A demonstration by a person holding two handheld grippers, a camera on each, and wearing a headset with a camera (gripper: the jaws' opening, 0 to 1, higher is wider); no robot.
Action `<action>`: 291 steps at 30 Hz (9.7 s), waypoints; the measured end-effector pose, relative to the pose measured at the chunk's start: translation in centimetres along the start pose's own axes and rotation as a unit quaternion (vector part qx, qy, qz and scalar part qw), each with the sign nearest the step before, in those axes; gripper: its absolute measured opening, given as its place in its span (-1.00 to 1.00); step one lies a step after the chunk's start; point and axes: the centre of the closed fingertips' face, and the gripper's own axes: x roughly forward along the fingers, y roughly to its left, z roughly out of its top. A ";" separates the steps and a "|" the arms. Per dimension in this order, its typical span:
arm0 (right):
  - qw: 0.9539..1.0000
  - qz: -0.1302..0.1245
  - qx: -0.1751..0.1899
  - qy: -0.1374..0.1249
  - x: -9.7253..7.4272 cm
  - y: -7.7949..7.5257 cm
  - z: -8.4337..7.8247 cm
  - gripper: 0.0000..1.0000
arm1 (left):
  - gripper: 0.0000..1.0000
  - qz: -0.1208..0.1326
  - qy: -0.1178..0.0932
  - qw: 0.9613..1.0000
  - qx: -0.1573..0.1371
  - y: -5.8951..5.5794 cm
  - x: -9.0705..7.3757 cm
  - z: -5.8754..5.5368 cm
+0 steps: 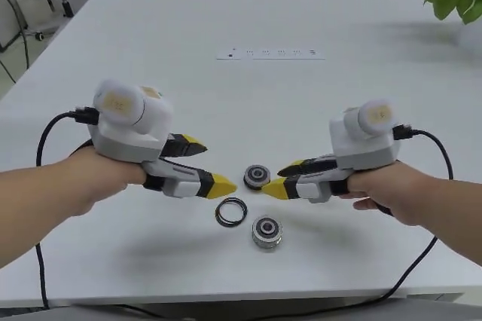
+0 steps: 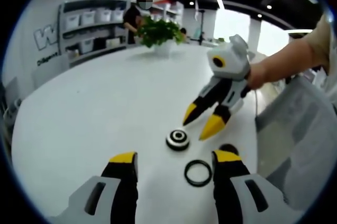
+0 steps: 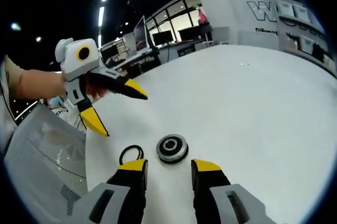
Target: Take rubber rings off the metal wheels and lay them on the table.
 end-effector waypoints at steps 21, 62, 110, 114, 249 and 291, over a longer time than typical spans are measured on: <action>1.000 -0.004 -0.030 -0.008 1.2 -0.6 -0.1 -0.54 | -0.09 -0.017 0.009 1.000 0.013 -0.3 3.5 0.3; 0.998 -0.003 -0.062 -0.010 1.2 -0.8 -0.4 -0.78 | -0.73 -0.008 0.016 0.999 0.040 -0.4 6.6 0.1; 0.990 0.006 0.117 -0.075 -0.3 -0.4 0.7 -1.00 | -0.75 0.030 0.039 0.998 0.050 -0.8 6.6 -0.3; 0.989 0.013 0.122 -0.077 -0.2 0.0 1.0 -1.00 | -0.75 0.031 0.039 0.997 0.051 -0.8 6.7 -0.3; 0.987 0.105 0.120 -0.004 1.6 7.3 0.0 -1.00 | 0.55 0.004 -0.019 1.000 0.011 -3.9 -6.0 -2.0; 0.994 0.066 0.076 -0.040 -1.5 6.6 2.4 -0.37 | 0.56 0.019 -0.021 1.000 0.000 -4.5 -7.9 -1.7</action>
